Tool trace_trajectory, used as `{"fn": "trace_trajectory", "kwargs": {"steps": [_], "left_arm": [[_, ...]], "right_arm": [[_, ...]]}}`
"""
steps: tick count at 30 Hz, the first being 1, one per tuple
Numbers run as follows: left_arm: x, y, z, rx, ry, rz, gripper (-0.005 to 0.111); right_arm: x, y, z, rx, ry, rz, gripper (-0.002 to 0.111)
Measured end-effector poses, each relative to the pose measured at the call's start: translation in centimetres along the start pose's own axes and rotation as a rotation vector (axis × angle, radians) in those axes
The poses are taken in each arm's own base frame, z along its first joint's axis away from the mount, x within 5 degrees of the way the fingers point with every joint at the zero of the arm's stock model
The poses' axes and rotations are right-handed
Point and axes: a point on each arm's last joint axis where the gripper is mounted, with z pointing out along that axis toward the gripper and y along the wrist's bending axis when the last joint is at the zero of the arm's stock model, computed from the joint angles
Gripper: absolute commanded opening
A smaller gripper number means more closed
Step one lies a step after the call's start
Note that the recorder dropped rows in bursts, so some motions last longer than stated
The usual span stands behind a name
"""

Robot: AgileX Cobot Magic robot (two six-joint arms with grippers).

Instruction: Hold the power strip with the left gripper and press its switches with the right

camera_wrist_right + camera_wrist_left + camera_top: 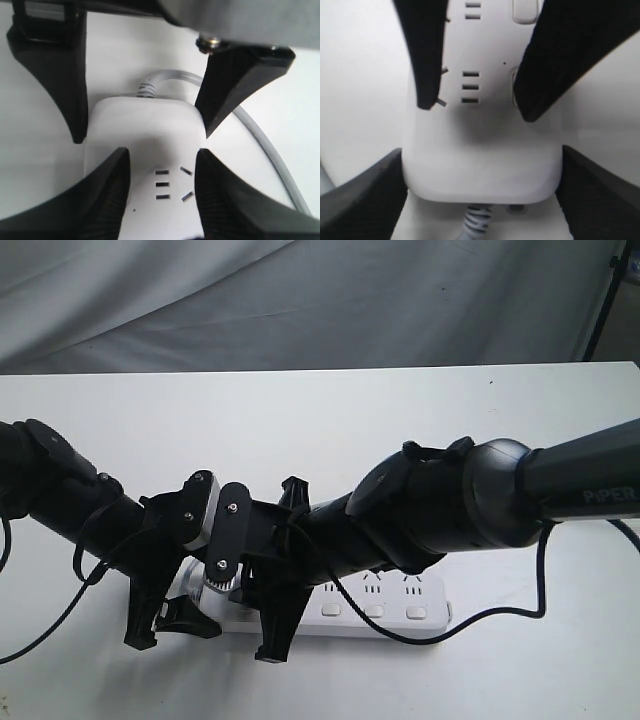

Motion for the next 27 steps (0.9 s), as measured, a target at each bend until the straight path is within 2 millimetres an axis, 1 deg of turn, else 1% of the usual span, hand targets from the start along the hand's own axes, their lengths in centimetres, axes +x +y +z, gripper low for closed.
{"fn": "trace_trajectory", "kwargs": {"steps": [27], "left_arm": [[0.0,0.0,0.0,0.0,0.0,0.0,0.054]], "right_arm": [[0.26,0.09,0.53,-0.015,0.012,-0.026,0.04]]}}
